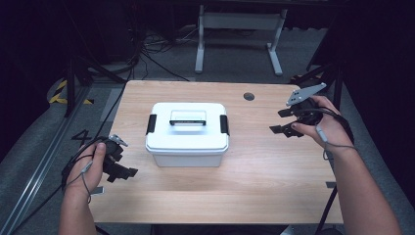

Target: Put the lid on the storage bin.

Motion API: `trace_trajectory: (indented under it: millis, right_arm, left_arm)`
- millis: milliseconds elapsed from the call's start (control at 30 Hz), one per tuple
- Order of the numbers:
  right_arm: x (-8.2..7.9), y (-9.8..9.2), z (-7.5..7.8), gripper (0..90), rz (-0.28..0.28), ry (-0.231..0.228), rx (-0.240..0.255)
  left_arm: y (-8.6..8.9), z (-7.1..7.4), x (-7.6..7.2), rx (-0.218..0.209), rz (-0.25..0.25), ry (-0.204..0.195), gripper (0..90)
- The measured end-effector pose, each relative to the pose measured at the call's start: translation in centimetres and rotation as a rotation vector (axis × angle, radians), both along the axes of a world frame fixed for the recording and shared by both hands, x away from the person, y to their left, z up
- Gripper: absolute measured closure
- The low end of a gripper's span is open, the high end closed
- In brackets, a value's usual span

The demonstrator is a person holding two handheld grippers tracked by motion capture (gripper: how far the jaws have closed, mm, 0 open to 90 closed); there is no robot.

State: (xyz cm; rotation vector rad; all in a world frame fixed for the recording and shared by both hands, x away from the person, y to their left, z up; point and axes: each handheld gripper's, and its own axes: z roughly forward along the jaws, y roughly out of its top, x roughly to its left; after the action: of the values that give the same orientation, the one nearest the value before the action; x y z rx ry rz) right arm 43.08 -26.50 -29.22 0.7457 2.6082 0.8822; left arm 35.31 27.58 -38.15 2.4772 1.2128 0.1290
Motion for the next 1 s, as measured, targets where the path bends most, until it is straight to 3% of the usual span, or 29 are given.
trace_trajectory:
  millis: [167,300,467,567,733,1000]
  right_arm:
    - [-0.3,-1.3,-1.4,33.0,-0.014,0.011,0.022]
    - [-0.7,-1.8,-4.6,33.0,-0.021,0.036,0.042]
    - [-0.7,-2.1,-7.6,33.2,-0.046,0.083,0.032]
    - [-0.7,-2.2,-8.8,33.3,-0.065,0.081,0.028]
    - [-0.7,-2.0,-10.9,33.4,-0.057,0.126,-0.009]
    - [-0.4,-1.5,-12.9,32.8,-0.062,0.158,-0.031]
  left_arm:
    - [0.1,0.0,0.0,0.002,0.001,-0.003,19.5]
    - [0.0,0.0,0.0,0.006,0.0,0.001,19.5]
    - [-0.2,-0.2,0.2,0.013,-0.001,0.008,19.5]
    - [-0.4,-0.2,0.2,0.013,-0.016,0.006,19.5]
    - [-0.5,-0.1,0.3,0.016,-0.024,0.003,19.5]
    - [-0.6,-0.3,0.6,0.014,-0.023,0.011,19.4]
